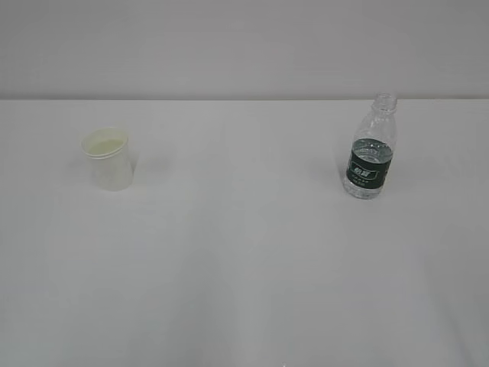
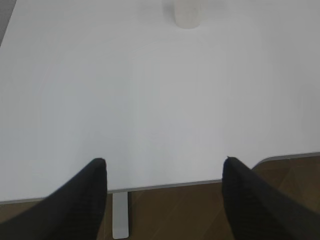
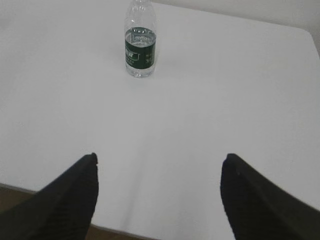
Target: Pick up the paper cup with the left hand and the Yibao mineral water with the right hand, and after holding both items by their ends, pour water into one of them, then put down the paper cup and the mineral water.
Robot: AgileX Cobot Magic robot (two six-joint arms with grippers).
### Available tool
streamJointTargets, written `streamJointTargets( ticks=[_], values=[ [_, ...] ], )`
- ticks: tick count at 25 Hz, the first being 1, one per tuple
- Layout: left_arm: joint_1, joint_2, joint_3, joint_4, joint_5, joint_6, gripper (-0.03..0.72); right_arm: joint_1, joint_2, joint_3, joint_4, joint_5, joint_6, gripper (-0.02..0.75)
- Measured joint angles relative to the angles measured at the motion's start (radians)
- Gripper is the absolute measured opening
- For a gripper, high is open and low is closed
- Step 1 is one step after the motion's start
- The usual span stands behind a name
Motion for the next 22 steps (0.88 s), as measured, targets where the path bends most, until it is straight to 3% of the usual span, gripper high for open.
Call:
streamJointTargets(
  ticks=[6, 22],
  values=[
    [0.0, 0.0, 0.0, 0.0, 0.0, -0.002, 0.514, 0.0, -0.047, -0.015, -0.05, 0.108, 0.0, 0.585],
    [0.0, 0.0, 0.0, 0.0, 0.0, -0.002, 0.512, 0.0, -0.081, 0.005, -0.134, 0.151, 0.082, 0.586]
  ],
)
